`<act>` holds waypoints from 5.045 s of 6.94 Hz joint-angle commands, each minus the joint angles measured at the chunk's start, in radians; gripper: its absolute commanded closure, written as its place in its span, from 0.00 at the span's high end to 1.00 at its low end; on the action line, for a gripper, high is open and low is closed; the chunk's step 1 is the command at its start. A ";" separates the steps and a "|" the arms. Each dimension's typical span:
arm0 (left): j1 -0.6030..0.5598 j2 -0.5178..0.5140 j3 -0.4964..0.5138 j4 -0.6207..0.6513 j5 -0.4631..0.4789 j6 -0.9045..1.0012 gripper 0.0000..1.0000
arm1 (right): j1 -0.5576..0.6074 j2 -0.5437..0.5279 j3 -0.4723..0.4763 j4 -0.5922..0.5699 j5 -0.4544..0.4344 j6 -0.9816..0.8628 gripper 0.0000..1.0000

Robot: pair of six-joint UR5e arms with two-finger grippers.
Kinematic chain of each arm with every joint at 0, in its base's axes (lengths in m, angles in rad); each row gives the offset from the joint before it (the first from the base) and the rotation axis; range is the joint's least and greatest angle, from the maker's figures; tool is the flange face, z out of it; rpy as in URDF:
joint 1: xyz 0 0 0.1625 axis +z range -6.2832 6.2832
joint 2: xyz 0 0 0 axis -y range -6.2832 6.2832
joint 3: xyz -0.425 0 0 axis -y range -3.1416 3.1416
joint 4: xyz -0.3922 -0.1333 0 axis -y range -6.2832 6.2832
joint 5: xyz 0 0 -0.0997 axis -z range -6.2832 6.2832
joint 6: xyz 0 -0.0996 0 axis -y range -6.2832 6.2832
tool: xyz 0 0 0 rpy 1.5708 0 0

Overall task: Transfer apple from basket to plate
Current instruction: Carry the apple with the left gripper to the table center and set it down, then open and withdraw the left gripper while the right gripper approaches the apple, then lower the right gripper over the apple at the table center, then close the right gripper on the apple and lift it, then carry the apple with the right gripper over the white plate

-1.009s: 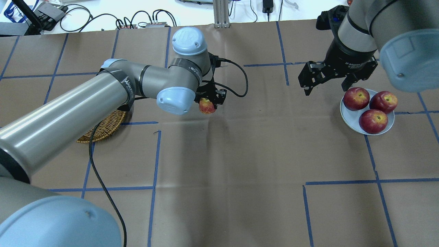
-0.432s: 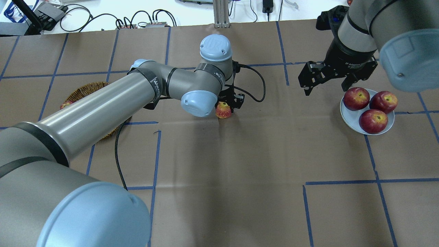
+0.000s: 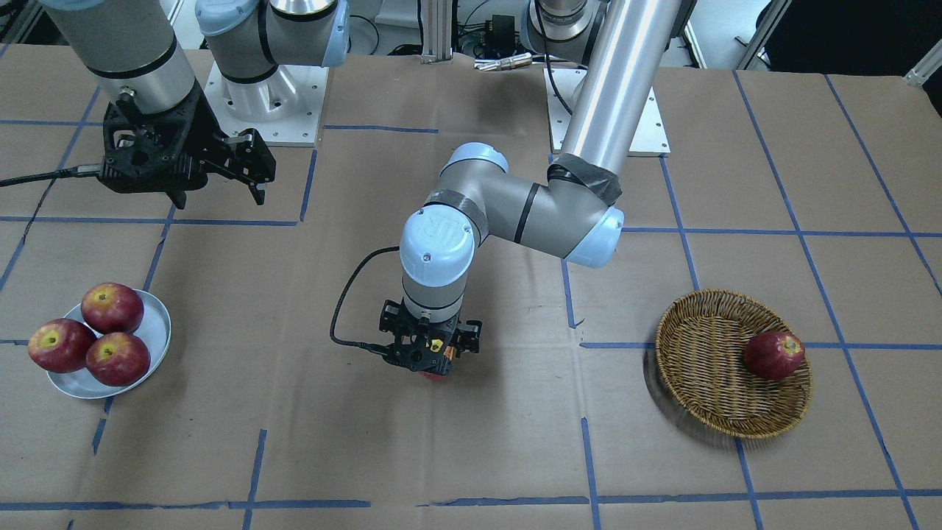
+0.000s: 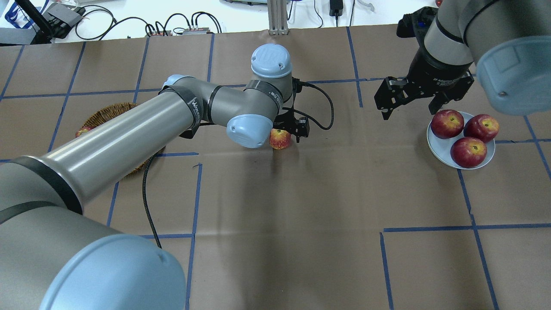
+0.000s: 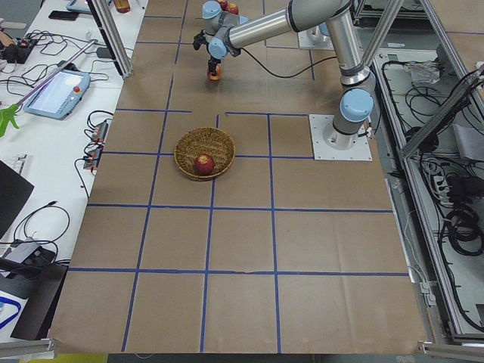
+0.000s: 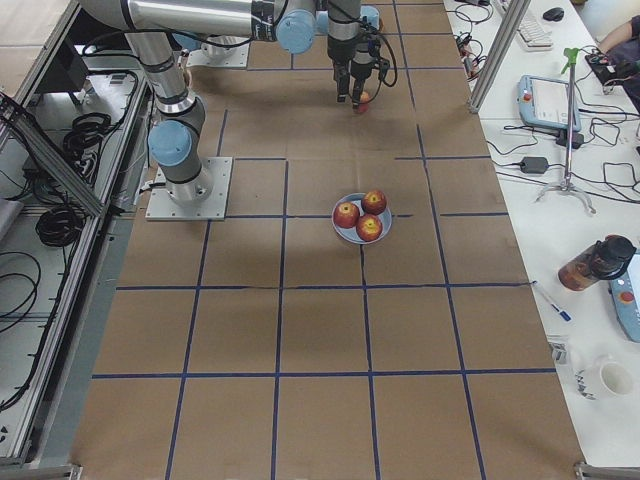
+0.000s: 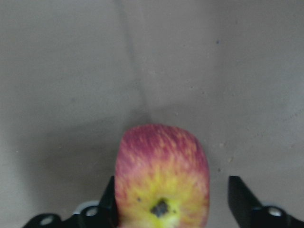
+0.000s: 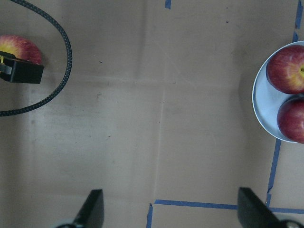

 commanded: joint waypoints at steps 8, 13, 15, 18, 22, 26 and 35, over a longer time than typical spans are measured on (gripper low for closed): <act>0.345 0.588 -0.036 -0.553 0.001 0.343 0.99 | 0.065 0.058 -0.011 -0.102 0.006 0.064 1.00; 0.363 0.588 -0.115 -0.539 0.002 0.346 0.99 | 0.402 0.403 -0.085 -0.453 -0.047 0.495 1.00; 0.365 0.582 -0.109 -0.536 0.001 0.343 0.99 | 0.431 0.500 -0.074 -0.569 -0.067 0.527 1.00; 0.366 0.586 -0.113 -0.536 0.001 0.343 0.99 | 0.440 0.616 -0.068 -0.672 -0.074 0.532 1.00; 0.366 0.583 -0.112 -0.536 0.001 0.341 0.99 | 0.439 0.638 -0.070 -0.680 -0.072 0.526 0.57; 0.365 0.571 -0.087 -0.536 0.001 0.341 0.99 | 0.399 0.534 -0.105 -0.581 -0.060 0.522 0.48; 0.362 0.568 -0.099 -0.538 0.001 0.340 0.99 | -0.347 0.189 0.044 -0.262 -0.038 -0.387 0.48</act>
